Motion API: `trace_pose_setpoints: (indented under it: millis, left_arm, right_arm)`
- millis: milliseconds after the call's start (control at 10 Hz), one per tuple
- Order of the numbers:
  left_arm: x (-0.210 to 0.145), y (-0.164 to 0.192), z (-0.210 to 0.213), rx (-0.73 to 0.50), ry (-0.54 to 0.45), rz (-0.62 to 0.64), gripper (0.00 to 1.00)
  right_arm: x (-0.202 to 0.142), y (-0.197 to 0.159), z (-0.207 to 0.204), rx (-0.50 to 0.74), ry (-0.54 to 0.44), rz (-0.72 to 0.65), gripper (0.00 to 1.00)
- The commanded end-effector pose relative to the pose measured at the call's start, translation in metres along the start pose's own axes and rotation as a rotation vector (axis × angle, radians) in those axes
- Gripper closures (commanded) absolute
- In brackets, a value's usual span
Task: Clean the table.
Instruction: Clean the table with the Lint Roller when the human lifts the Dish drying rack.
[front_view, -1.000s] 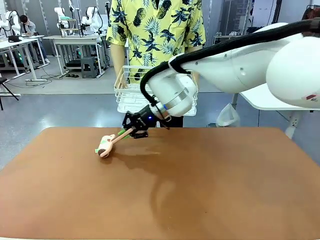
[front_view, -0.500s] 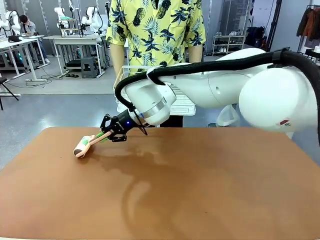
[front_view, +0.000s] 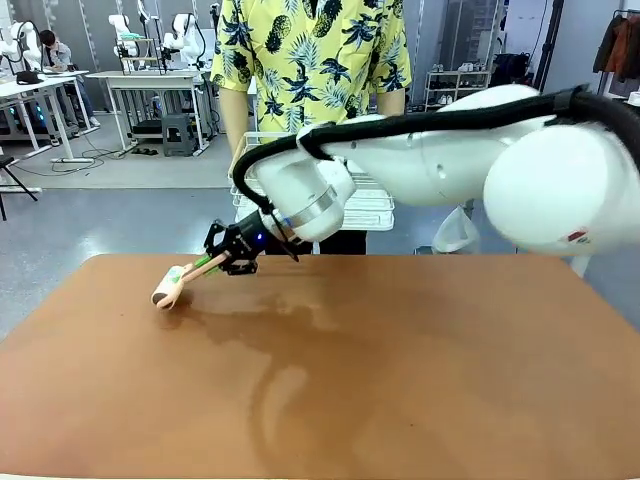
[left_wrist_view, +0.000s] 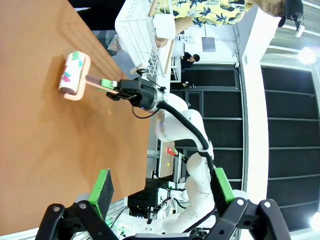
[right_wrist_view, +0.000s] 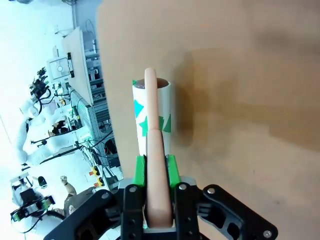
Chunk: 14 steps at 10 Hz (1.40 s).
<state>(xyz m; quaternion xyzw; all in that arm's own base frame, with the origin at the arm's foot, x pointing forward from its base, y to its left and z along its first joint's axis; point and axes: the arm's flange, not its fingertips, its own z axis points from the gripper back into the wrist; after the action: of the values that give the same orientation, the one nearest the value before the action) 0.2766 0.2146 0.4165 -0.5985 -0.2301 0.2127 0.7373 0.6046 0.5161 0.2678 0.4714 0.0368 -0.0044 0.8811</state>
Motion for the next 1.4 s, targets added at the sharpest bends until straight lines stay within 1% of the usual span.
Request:
trace_pose_setpoints:
  millis: [0, 200, 300, 400, 500, 600, 700, 900, 1000, 1100, 1200, 1300]
  left_arm:
    - [-0.001, -0.001, 0.004, -0.011, 0.006, -0.01, 0.0]
    - [-0.001, -0.001, 0.004, -0.011, 0.006, -0.01, 0.0]
    - [-0.001, -0.001, 0.004, -0.011, 0.006, -0.01, 0.0]
    - [-0.001, -0.001, 0.004, -0.011, 0.006, -0.01, 0.0]
    - [-0.001, -0.001, 0.004, -0.011, 0.006, -0.01, 0.0]
    - [-0.001, -0.001, 0.004, -0.011, 0.006, -0.01, 0.0]
    - [-0.001, -0.001, 0.004, -0.011, 0.006, -0.01, 0.0]
    - [-0.001, -0.001, 0.004, -0.011, 0.006, -0.01, 0.0]
    - [-0.001, -0.001, 0.004, -0.011, 0.006, -0.01, 0.0]
    - [-0.001, -0.001, 0.004, -0.011, 0.006, -0.01, 0.0]
    - [-0.001, -0.001, 0.004, -0.011, 0.006, -0.01, 0.0]
    - [-0.001, -0.001, 0.004, -0.011, 0.006, -0.01, 0.0]
  right_arm:
    - [-0.026, 0.037, 0.101, -0.013, 0.065, 0.06, 0.79]
    - [-0.062, 0.052, 0.201, -0.269, 0.171, 0.04, 0.79]
    - [-0.081, 0.048, 0.259, -0.434, 0.124, 0.039, 0.79]
    - [-0.1, 0.039, 0.305, -0.53, 0.038, 0.044, 0.79]
    - [-0.124, 0.027, 0.343, -0.618, -0.023, 0.052, 0.79]
    - [-0.153, 0.019, 0.37, -0.644, -0.054, 0.09, 0.79]
    - [-0.184, 0.007, 0.388, -0.727, -0.097, 0.073, 0.79]
    - [-0.219, -0.02, 0.401, -0.838, -0.096, 0.05, 0.79]
    - [-0.225, -0.033, 0.397, -0.873, -0.101, 0.036, 0.79]
    - [-0.224, -0.041, 0.388, -0.903, -0.12, 0.043, 0.79]
    - [-0.207, -0.048, 0.374, -0.933, -0.16, 0.048, 0.79]
    - [-0.229, -0.041, 0.401, -0.861, -0.062, 0.066, 0.79]
